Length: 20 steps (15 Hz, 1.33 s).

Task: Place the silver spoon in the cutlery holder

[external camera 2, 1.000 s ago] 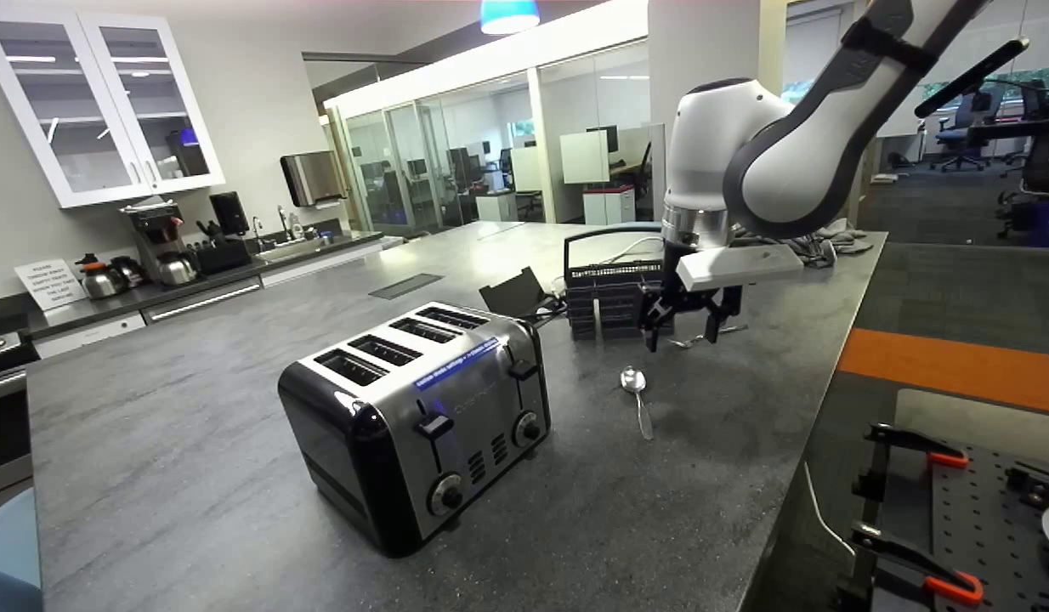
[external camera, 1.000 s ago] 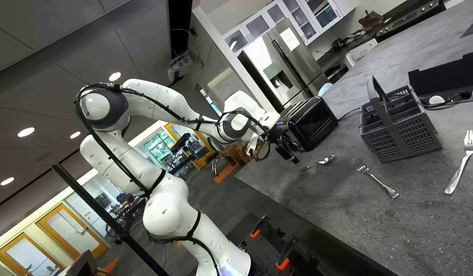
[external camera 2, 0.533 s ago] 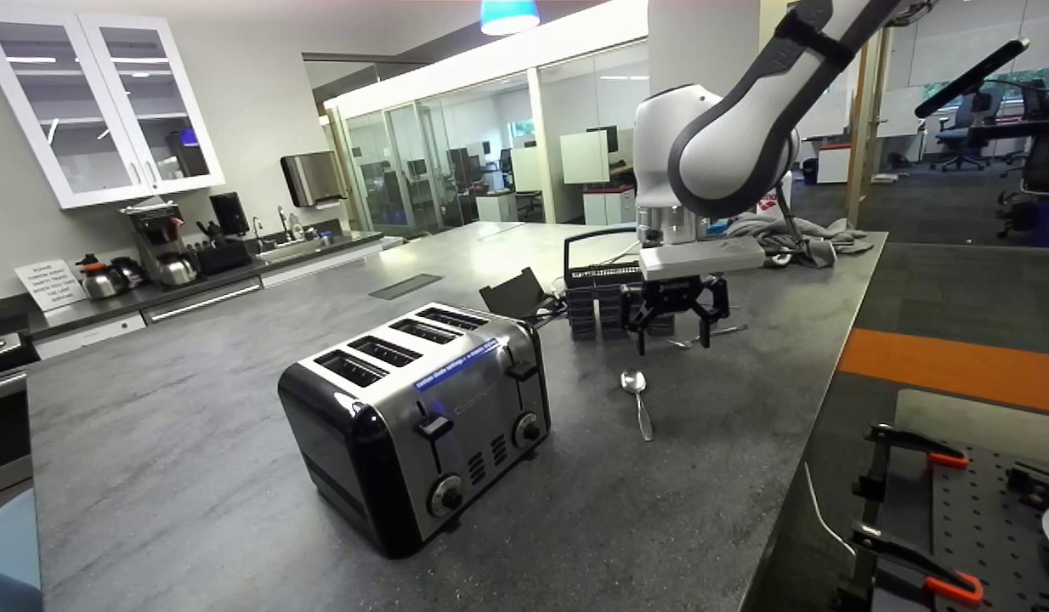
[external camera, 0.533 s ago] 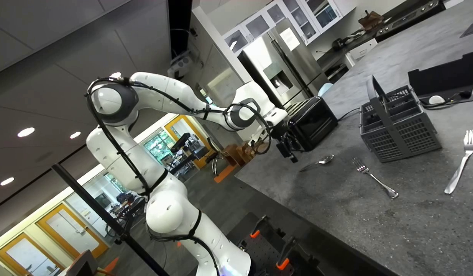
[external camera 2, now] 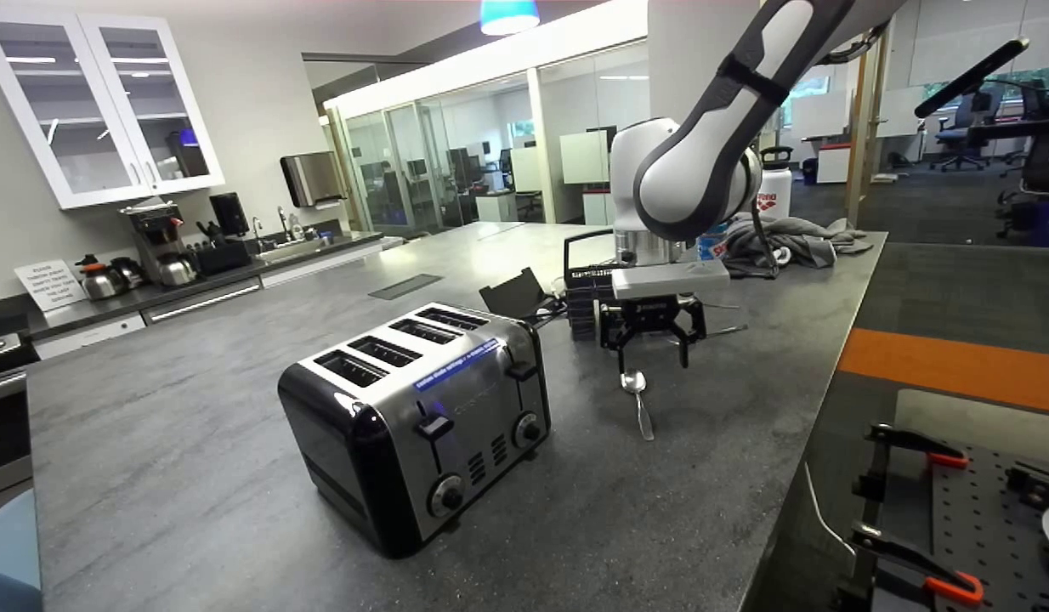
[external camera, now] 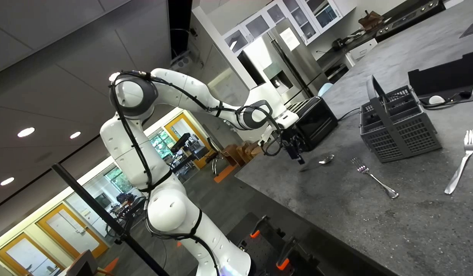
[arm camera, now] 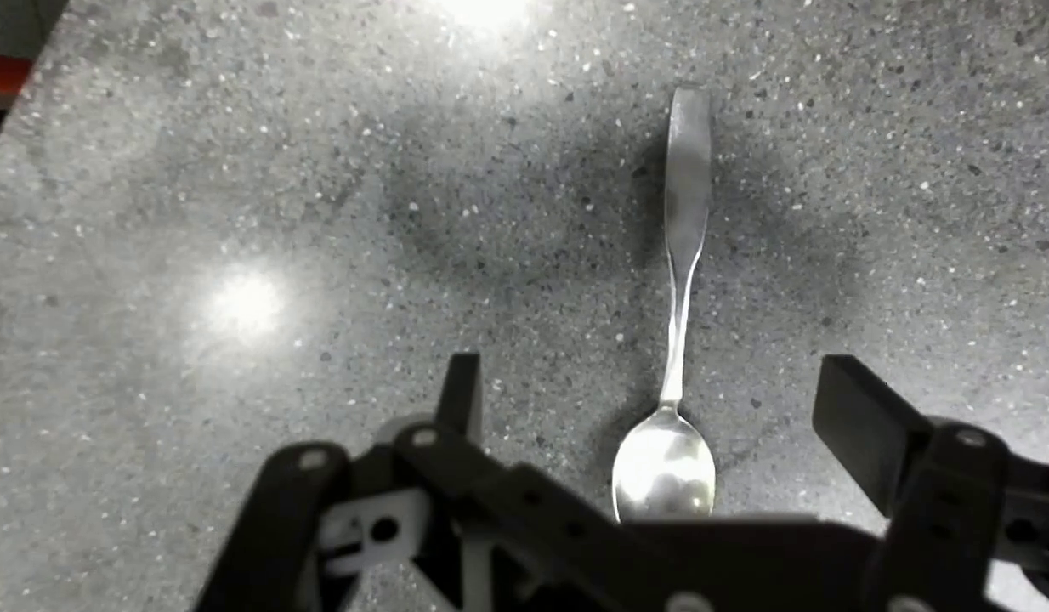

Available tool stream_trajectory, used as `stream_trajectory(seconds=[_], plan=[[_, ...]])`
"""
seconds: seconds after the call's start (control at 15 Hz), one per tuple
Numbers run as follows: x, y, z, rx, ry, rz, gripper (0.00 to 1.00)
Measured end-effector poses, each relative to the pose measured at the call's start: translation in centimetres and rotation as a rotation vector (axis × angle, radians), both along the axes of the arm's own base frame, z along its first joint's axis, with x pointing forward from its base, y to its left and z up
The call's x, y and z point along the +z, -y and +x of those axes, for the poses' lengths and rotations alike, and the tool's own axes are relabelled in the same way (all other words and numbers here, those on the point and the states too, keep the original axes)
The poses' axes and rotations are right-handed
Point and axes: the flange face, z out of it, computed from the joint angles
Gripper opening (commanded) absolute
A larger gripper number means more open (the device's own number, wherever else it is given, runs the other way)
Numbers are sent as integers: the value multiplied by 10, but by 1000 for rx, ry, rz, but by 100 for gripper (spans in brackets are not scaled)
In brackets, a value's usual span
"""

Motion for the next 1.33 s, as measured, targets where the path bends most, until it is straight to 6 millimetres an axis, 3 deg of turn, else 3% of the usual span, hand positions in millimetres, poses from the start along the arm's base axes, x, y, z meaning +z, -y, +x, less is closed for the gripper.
stream_trajectory(seconds=[0.8, 0.87, 0.93, 1.33], plan=[[-42, -1, 18, -22, 36, -21, 100], [-45, 0, 19, -25, 38, -24, 75], [-47, 1, 20, -31, 39, -26, 74], [-54, 3, 23, -45, 40, -35, 27]])
